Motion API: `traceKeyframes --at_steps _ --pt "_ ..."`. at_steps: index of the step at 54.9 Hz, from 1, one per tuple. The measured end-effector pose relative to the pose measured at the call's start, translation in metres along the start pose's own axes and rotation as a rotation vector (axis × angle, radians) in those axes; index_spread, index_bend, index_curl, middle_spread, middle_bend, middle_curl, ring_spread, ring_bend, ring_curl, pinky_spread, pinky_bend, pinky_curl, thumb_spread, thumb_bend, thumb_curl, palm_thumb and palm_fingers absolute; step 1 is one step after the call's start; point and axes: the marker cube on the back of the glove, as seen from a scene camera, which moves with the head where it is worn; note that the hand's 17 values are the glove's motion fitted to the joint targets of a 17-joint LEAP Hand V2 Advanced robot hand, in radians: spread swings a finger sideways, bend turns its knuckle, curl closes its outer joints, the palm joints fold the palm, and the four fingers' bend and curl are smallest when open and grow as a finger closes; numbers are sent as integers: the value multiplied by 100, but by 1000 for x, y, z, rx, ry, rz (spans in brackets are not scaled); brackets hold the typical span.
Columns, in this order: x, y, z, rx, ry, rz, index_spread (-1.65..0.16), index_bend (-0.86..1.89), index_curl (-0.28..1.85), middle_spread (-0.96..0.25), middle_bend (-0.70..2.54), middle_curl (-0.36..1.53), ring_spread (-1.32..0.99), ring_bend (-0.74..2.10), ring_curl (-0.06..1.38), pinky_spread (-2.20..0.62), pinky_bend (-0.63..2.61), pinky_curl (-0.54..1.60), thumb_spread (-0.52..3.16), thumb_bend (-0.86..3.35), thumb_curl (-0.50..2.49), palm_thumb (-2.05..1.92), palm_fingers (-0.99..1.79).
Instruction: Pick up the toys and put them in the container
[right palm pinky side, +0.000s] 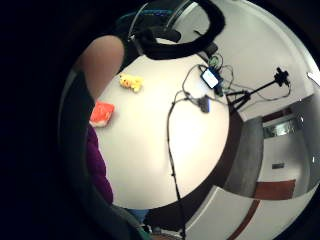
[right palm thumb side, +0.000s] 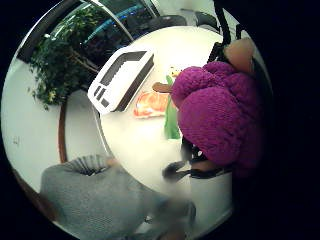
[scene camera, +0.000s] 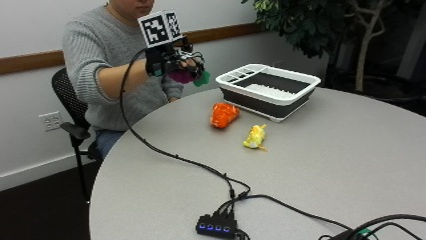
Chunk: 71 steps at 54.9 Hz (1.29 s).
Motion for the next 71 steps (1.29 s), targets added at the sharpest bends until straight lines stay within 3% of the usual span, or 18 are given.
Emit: traceKeyframes --at_steps 5,9,14,26,32,37,40,44,49,71 --pt "-26 -24 -1 -12 -78 -39 -37 37 43 -23 96 59 -53 86 40 -2 25 28 134 13 46 42 59" --pt "-57 -63 7 -17 -110 -180 -37 37 45 -23 97 60 -54 86 41 -2 25 29 132 12 47 42 58" --pt "-130 -113 13 -11 -246 -181 -37 36 46 -23 98 60 -54 87 41 -2 25 29 131 9 47 42 58" --pt "-219 -202 48 17 24 -160 -38 33 48 -24 100 61 -53 80 40 -1 29 32 138 3 43 34 51" --pt "-241 -208 72 -54 -40 -224 -38 30 49 -24 100 61 -52 79 40 -1 30 32 140 1 41 33 49" --pt "-235 -213 108 -118 56 -66 -38 28 49 -24 100 60 -52 79 40 -1 31 33 142 0 40 33 47" --pt "-240 -205 126 -200 -11 -128 -37 16 48 -25 91 58 -50 78 41 0 40 36 140 -4 37 26 29" --pt "-226 -200 145 -250 89 -95 -36 11 45 -25 76 54 -46 80 43 1 53 41 135 -5 35 17 10" --pt "-242 -189 148 -268 -163 -149 -34 11 40 -23 53 46 -40 77 41 1 67 43 129 -4 33 8 -5" --pt "-202 -170 123 -243 -172 -175 -34 17 36 -23 47 43 -31 73 38 3 67 40 128 -1 31 4 -1"
